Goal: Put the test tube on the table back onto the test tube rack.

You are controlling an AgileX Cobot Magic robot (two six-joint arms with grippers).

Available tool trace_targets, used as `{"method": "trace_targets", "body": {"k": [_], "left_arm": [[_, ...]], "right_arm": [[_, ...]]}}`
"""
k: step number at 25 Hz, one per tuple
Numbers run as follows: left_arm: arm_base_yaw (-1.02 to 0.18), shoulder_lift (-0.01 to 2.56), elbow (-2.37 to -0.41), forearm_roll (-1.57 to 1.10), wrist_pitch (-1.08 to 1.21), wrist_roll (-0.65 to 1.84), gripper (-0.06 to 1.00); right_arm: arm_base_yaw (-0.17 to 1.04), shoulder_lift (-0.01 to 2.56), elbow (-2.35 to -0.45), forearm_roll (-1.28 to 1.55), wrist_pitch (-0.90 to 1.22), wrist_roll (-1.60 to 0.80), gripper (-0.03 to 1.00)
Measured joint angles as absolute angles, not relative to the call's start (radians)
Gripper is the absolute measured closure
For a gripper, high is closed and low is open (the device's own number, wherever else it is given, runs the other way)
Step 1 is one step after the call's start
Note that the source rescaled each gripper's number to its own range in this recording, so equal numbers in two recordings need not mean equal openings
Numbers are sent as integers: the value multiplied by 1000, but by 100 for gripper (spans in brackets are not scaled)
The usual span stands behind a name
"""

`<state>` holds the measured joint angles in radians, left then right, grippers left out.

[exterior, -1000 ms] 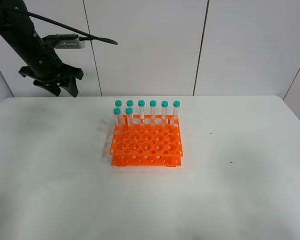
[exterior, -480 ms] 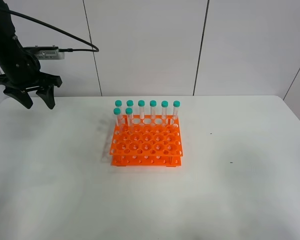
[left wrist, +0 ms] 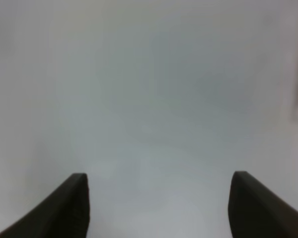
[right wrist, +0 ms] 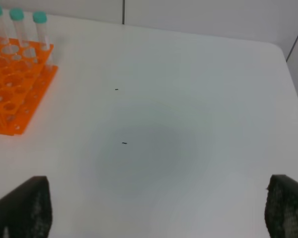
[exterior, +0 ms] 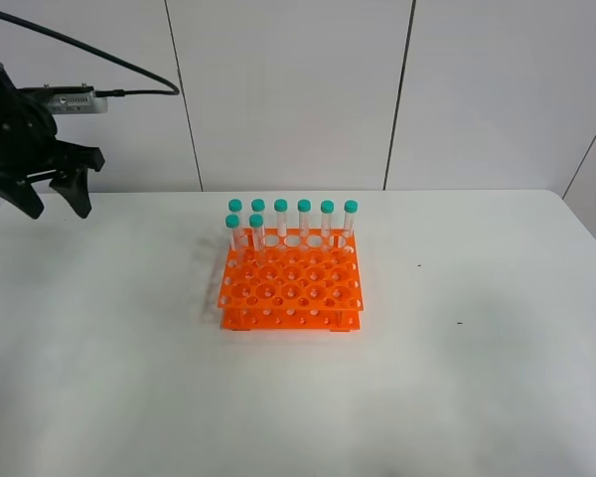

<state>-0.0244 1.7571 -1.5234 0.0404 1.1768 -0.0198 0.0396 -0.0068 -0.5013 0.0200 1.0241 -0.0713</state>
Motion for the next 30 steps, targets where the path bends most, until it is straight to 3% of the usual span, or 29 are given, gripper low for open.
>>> {"method": "trace_targets", "body": {"k": [16,25,30], "left_arm": [[-24,1021,-723,58,1175,-16,-1],[-24,560,-514,39,1057,-19,-1],[-24,367,-497,34,1056,-19,-1]], "right_arm": [[40,-7,-501,20,1024,-71,3],[40,-7,-501,20,1024,-71,3],[40,-7,-501,20,1024,-71,3]]}}
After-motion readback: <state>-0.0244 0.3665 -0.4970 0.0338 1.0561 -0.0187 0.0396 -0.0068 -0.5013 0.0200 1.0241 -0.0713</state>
